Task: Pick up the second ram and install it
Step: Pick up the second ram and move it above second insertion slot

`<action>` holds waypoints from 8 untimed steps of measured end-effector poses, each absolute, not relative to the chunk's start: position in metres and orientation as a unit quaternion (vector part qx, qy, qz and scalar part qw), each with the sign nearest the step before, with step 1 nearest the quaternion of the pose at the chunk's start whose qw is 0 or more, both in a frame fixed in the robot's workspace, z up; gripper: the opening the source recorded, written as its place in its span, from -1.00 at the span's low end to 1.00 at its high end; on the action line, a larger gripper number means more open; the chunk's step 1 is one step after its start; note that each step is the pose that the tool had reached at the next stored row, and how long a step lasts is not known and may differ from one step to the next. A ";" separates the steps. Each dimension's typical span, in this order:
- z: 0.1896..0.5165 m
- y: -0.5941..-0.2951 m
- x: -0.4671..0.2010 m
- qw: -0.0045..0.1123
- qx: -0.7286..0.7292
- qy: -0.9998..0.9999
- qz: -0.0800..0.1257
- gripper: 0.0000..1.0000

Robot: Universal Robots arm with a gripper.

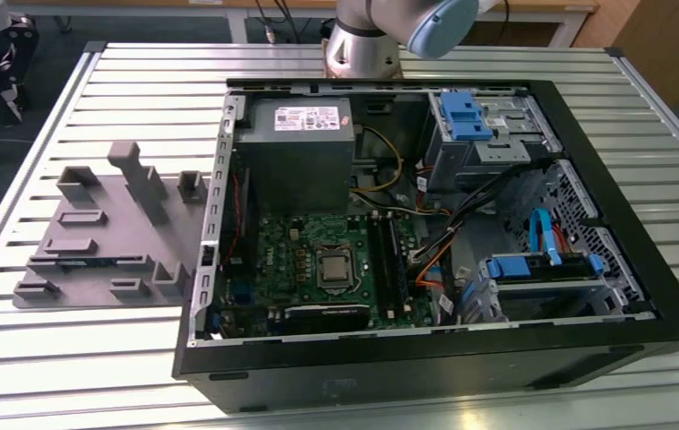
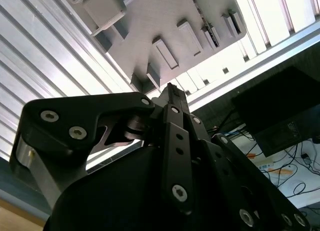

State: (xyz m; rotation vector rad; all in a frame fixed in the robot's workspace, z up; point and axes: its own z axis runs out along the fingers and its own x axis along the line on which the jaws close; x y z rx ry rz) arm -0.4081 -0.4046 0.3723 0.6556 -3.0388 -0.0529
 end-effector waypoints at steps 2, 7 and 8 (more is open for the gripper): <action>0.372 -0.405 -0.408 0.016 0.211 -0.977 -0.017 -0.79; 0.372 -0.405 -0.408 0.016 0.214 -0.977 -0.017 -0.79; 0.372 -0.405 -0.408 0.016 0.216 -0.976 -0.017 -0.79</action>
